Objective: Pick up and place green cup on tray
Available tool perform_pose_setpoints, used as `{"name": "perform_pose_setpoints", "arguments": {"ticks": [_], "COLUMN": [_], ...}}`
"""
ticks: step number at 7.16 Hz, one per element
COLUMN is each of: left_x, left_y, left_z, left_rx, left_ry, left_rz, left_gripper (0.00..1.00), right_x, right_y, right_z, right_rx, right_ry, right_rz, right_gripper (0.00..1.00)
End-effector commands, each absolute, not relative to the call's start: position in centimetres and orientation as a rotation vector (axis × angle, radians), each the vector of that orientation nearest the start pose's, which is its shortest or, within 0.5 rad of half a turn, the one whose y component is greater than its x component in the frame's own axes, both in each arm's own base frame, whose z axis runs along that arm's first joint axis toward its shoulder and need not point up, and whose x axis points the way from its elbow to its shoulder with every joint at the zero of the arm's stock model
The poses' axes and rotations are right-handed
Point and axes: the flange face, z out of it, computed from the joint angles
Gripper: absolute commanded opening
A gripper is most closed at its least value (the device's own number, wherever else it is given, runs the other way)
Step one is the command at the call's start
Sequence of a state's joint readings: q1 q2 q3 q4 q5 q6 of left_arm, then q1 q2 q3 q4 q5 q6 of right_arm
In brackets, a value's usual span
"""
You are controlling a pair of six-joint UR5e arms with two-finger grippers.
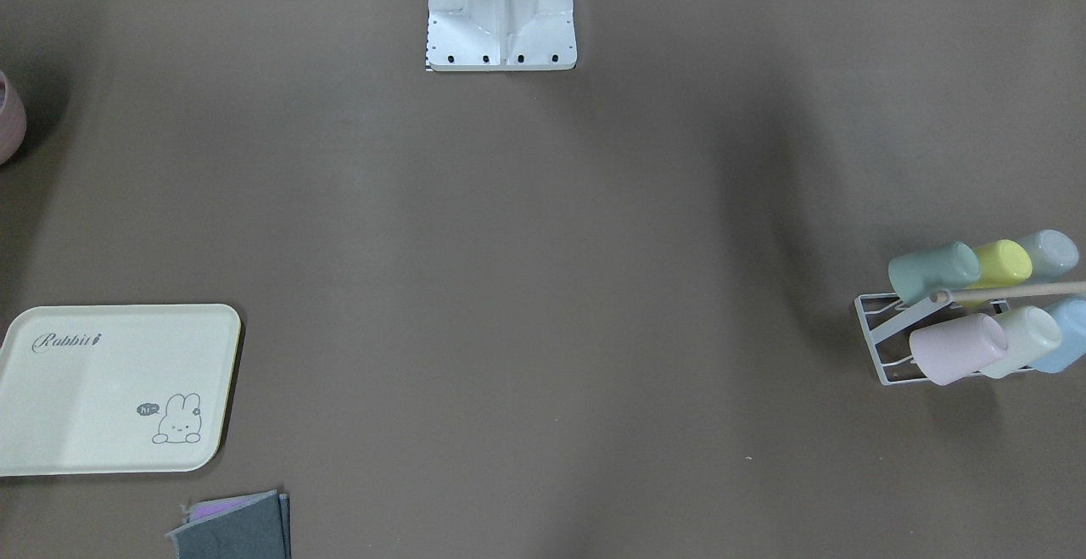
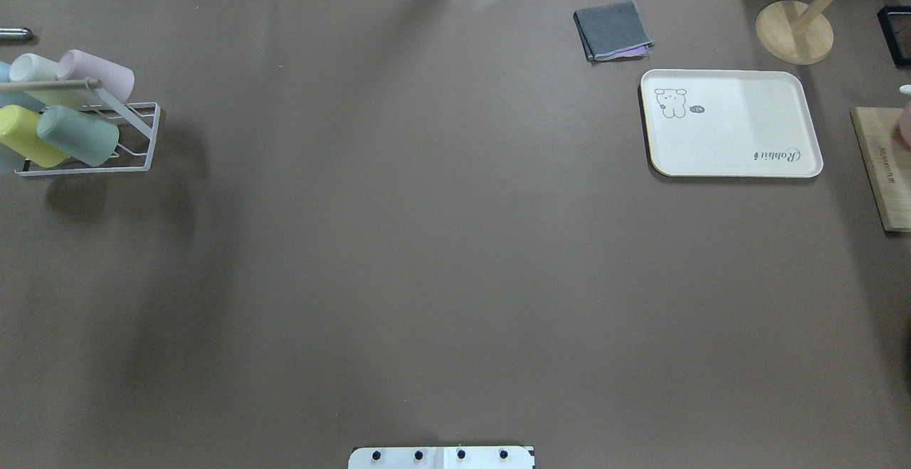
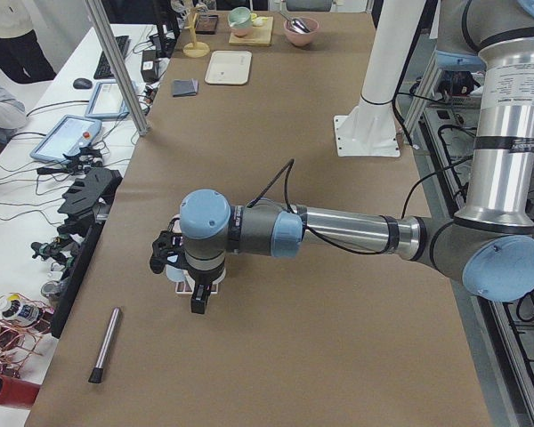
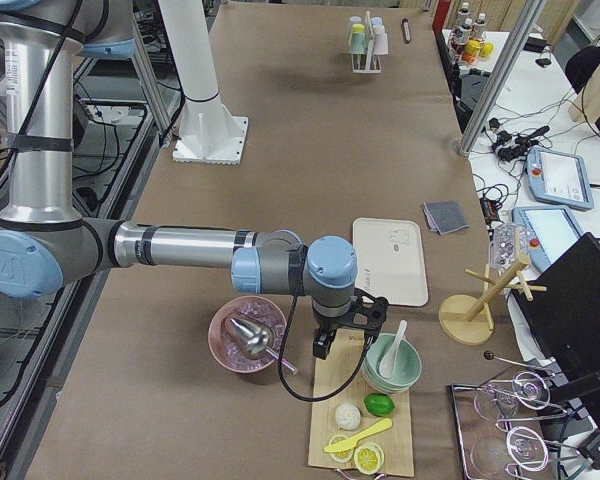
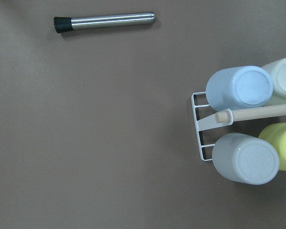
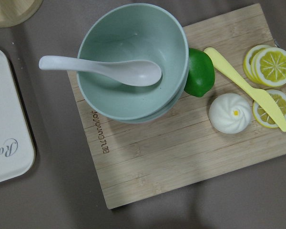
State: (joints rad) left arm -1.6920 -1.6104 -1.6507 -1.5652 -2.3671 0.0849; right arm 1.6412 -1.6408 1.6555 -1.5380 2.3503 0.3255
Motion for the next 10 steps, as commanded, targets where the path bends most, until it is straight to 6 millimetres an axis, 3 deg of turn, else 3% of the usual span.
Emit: {"name": "perform_pose_setpoints", "arguments": {"ticks": [1, 3, 6, 8, 10], "left_x": [-12.1, -12.0, -11.7, -11.8, -11.8], "left_y": [-48.7, -48.6, -46.8, -46.9, -46.6], "left_z": [60.1, 56.3, 57.4, 52.8, 50.3], "left_rx": [0.194, 0.262, 0.244, 0.349, 0.48], "left_ry": [0.782, 0.774, 0.771, 0.744, 0.715], "left_rz": [0.022, 0.048, 0.045, 0.097, 0.15], "left_gripper": [0.99, 0.99, 0.99, 0.99, 0.99], "right_x": [9.0, 5.7, 0.9, -3.1, -5.5], "right_y": [-46.7, -47.9, -53.0, -57.1, -58.0], "right_z": [64.0, 62.9, 59.0, 57.4, 62.3], "right_rx": [-0.052, -0.063, -0.076, -0.082, 0.009], "right_ry": [-0.794, -0.82, -0.821, -0.825, -0.843], "right_rz": [0.349, 0.277, 0.275, 0.235, 0.183], "right_gripper": [1.0, 1.0, 1.0, 0.99, 0.98]}}
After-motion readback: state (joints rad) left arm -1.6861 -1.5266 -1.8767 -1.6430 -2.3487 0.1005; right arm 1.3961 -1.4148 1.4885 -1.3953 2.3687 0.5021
